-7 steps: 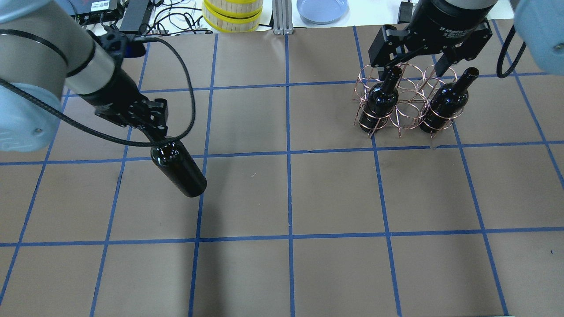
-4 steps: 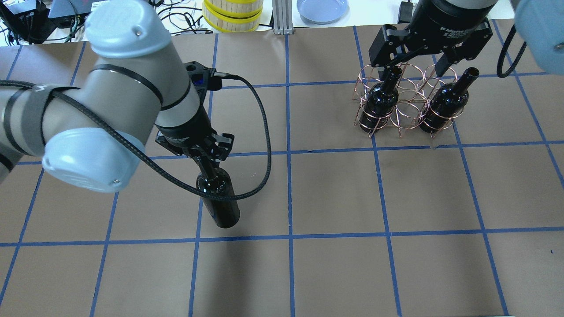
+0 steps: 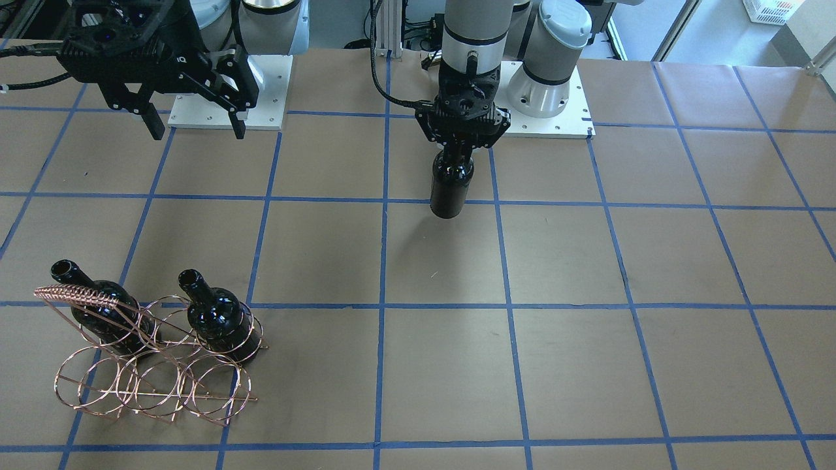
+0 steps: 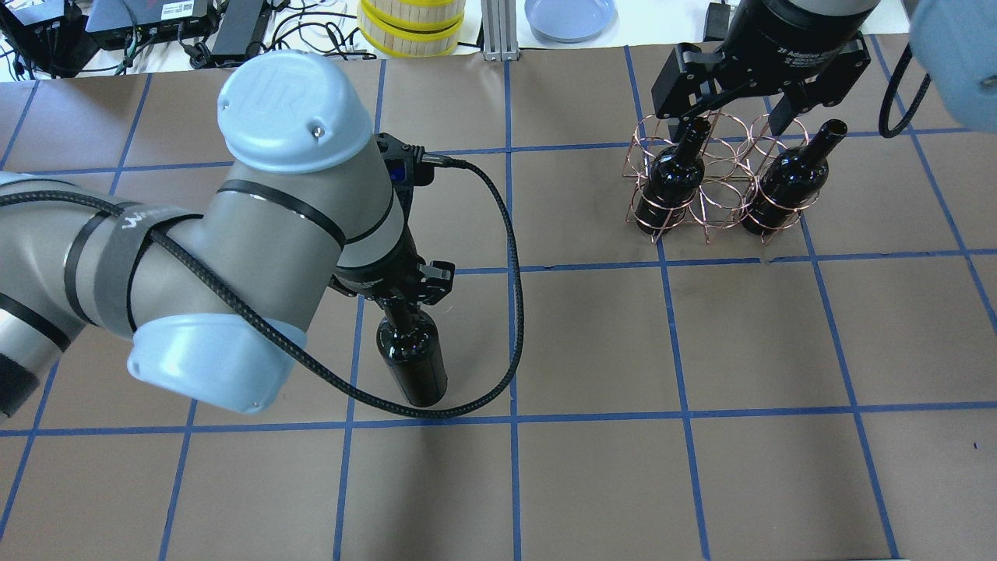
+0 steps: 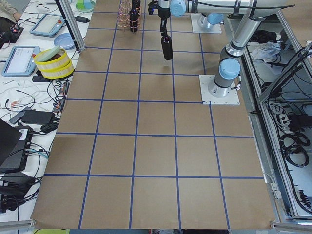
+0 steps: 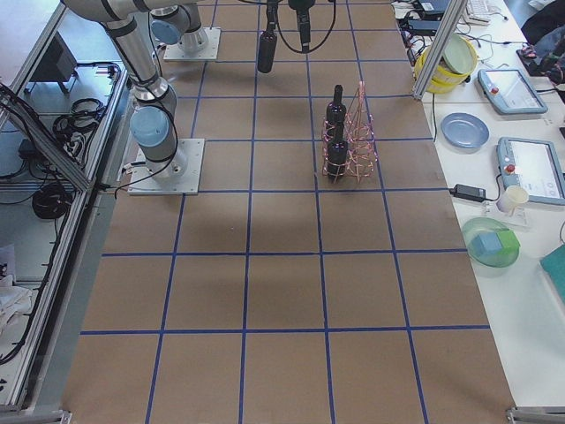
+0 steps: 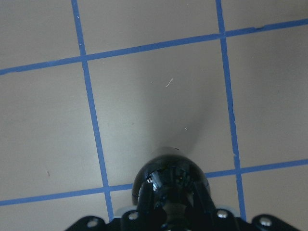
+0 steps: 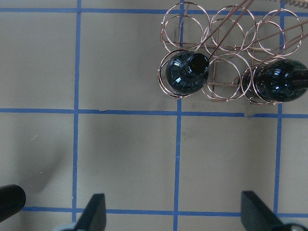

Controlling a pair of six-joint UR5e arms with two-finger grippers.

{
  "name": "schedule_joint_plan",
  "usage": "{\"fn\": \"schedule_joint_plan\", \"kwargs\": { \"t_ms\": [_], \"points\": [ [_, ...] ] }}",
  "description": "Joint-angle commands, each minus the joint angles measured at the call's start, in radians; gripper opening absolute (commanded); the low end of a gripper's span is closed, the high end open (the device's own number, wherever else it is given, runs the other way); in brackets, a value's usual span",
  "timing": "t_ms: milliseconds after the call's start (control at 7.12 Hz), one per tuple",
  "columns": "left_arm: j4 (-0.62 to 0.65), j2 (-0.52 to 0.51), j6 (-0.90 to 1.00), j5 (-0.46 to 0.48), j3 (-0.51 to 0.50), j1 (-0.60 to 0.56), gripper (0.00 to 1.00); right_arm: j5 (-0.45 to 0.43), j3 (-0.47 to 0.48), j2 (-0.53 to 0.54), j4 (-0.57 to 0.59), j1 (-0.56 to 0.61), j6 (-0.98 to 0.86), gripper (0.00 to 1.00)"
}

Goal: Place wine into wine basket
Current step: 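Carry the bottle toward the table center and lower it upright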

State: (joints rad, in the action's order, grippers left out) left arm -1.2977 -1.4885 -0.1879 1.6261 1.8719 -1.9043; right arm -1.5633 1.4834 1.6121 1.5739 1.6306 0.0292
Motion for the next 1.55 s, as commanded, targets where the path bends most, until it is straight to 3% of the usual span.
{"fn": "schedule_joint_plan", "kwargs": {
  "t_ms": [0, 1405],
  "points": [
    [0.080, 0.010, -0.028, 0.017, 0.059, -0.027, 0.00, 0.000, 0.000, 0.000, 0.000, 0.000, 0.000, 1.00],
    [0.104, -0.021, -0.088, 0.001, 0.059, -0.042, 0.00, -0.001, 0.000, 0.000, 0.000, 0.000, 0.000, 1.00]
  ]
}}
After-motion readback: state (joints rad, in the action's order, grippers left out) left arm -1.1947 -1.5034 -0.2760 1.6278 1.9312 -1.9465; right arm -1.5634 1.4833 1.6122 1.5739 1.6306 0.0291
